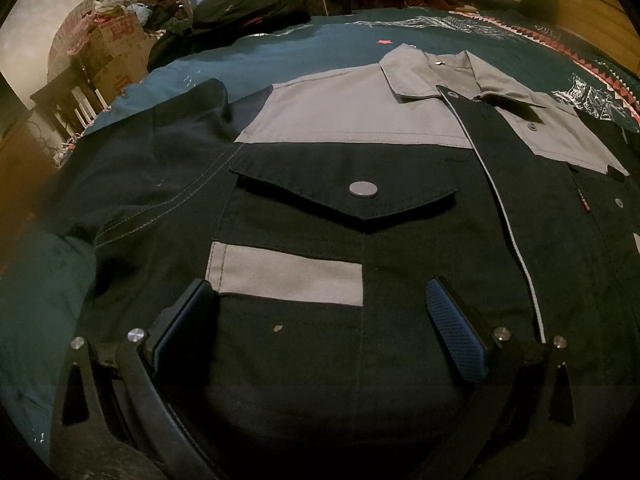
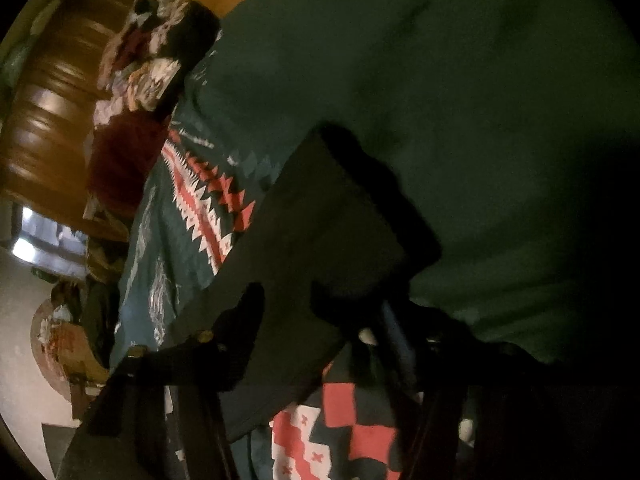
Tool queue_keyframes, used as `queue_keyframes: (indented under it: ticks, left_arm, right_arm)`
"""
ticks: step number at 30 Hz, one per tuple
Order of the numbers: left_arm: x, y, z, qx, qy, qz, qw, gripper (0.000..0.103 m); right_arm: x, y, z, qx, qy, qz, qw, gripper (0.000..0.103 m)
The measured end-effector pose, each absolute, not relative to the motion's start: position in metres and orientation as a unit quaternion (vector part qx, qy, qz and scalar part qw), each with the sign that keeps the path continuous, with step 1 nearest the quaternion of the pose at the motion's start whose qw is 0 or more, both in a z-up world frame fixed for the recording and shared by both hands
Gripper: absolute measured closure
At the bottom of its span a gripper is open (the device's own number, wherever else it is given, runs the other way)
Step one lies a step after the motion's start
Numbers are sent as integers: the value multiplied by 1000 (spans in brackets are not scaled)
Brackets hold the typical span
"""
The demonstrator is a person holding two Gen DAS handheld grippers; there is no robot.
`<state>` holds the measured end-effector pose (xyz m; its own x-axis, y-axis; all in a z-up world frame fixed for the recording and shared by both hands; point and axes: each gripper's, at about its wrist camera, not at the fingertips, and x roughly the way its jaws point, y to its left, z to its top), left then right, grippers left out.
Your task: Fold large clothes
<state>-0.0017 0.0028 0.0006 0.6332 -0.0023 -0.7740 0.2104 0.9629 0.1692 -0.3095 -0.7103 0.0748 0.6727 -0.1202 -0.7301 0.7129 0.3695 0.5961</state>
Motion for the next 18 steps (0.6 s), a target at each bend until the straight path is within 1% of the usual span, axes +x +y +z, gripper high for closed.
queue_keyframes:
  ticks: [1,2,4,7,10,12,15,17,18]
  left_arm:
    - [-1,3,1,124,424,-59,895,0]
    - [-1,3,1,125,423,-58,896,0]
    - [-2,3,1,129,421,-56,896,0]
    - [-3,3,4,131,422,-55,895,0]
    - [0,9,9,118,428,-63,894,0]
    - [-2,16,21,117,410,-60,902,0]
    - [-10,45,58,95,361,-53,926,0]
    - [-13,67,77,82,341,-42,936,0]
    - [-13,76,83,77,335,-38,938,0]
  right_arm:
    - [-308,-707,76,487,297,-273,775,71]
    - [-307,-703,80,482,290,-277,779,81]
    - [-298,-680,105,444,272,-279,807,83]
    - [-264,-621,151,384,256,-226,858,85]
    - [-214,-552,189,338,248,-158,894,86]
    - [-164,-495,209,311,246,-104,912,86]
    - [-87,-418,215,283,255,-36,924,86]
    - [-40,-373,205,267,268,-6,926,86]
    - [-10,-345,191,265,281,12,922,86]
